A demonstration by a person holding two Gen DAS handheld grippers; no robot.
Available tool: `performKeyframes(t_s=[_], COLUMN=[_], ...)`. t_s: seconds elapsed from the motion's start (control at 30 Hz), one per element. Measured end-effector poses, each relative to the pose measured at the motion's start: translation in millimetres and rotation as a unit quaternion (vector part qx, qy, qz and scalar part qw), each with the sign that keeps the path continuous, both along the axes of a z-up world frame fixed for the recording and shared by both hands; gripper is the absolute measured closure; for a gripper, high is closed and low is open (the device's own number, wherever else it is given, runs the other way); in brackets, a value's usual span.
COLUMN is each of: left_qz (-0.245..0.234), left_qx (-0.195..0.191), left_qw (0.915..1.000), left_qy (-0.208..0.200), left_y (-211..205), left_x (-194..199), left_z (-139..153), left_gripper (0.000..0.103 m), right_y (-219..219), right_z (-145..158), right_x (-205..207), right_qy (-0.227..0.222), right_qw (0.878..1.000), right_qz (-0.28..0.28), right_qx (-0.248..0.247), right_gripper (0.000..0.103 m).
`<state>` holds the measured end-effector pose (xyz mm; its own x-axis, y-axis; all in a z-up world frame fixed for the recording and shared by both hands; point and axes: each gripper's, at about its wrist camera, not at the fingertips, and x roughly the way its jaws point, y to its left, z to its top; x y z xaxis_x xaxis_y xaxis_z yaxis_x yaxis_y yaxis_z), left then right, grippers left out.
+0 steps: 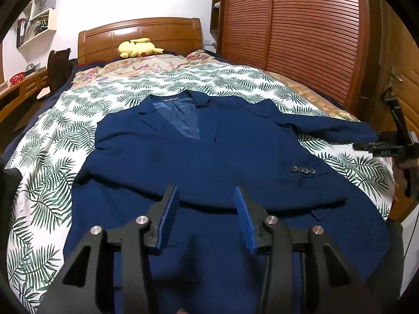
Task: Fold large clothes
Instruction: 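Reach the right tool to the other sleeve cuff and grasp it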
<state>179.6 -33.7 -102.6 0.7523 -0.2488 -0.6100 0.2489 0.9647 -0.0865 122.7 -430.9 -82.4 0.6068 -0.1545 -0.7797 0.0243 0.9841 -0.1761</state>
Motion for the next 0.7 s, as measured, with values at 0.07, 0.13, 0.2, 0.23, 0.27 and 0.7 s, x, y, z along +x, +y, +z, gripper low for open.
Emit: performKeyframes(t_s=[0.07, 0.13, 0.2, 0.23, 0.27, 0.7], left_qz=[-0.001, -0.002, -0.004, -0.005, -0.006, -0.021], left_qx=[0.000, 0.000, 0.001, 0.002, 0.003, 0.019], left_qw=[1.0000, 1.0000, 1.0000, 1.0000, 1.0000, 0.9995], left_qy=[0.000, 0.002, 0.002, 0.003, 0.003, 0.012], left_y=[-0.7, -2.4, -4.4, -5.6, -6.4, -21.0], left_x=[0.6, 1.8, 2.4, 3.1, 3.5, 4.0], left_z=[-0.4, -1.1, -1.9, -2.4, -2.7, -10.3], left_gripper=[0.059, 0.058, 0.058, 0.058, 0.058, 0.057], right_y=[-19.4, -40.6, -62.1, -69.7, -77.9, -177.6], right_z=[4.5, 7.5, 10.2, 11.1, 12.2, 29.6], right_x=[-3.9, -6.7, -8.9, -10.0, -11.5, -25.4], right_qy=[-0.004, -0.007, -0.009, -0.009, -0.010, -0.022], right_qw=[1.000, 0.999, 0.998, 0.997, 0.996, 0.980], right_qz=[-0.020, -0.043, -0.067, -0.076, -0.085, -0.197], right_qx=[-0.003, -0.004, -0.005, -0.006, -0.008, 0.003], right_gripper=[0.044, 0.044, 0.044, 0.044, 0.044, 0.039])
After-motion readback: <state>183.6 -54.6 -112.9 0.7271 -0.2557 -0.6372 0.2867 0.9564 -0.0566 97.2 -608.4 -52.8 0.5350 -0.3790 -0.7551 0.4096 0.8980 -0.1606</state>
